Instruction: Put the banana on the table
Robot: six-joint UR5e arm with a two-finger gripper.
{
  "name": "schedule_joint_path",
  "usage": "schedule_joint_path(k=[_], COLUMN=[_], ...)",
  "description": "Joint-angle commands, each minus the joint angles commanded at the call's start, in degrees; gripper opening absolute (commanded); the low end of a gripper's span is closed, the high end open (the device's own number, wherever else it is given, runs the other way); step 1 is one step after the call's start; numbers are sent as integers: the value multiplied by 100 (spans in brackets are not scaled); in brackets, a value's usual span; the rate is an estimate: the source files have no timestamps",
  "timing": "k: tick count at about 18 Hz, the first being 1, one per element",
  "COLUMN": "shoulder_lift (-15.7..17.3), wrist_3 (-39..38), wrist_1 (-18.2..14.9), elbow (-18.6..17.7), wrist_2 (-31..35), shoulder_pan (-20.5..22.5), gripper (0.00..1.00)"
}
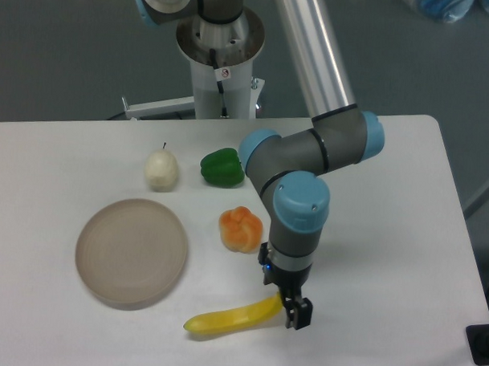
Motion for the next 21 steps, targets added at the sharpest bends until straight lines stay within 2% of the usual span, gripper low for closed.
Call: schedule_joint_path(k=[2, 4, 5, 8, 10, 12, 21], shoulder_lift=[150, 159, 142, 133, 80, 71, -70], wrist_3=[9, 61, 70, 97, 524, 870, 879], wrist_1=[-359, -921, -1358, -2090, -2591, -2655, -2593], elbow=[114, 368, 561, 974, 1203, 1152, 1151], wrist_2=[-35, -61, -44, 61, 341, 746, 756], shoulder_pan=[202, 369, 483, 677, 870, 985, 1126], gripper=[100, 100, 100, 100, 100, 100, 100])
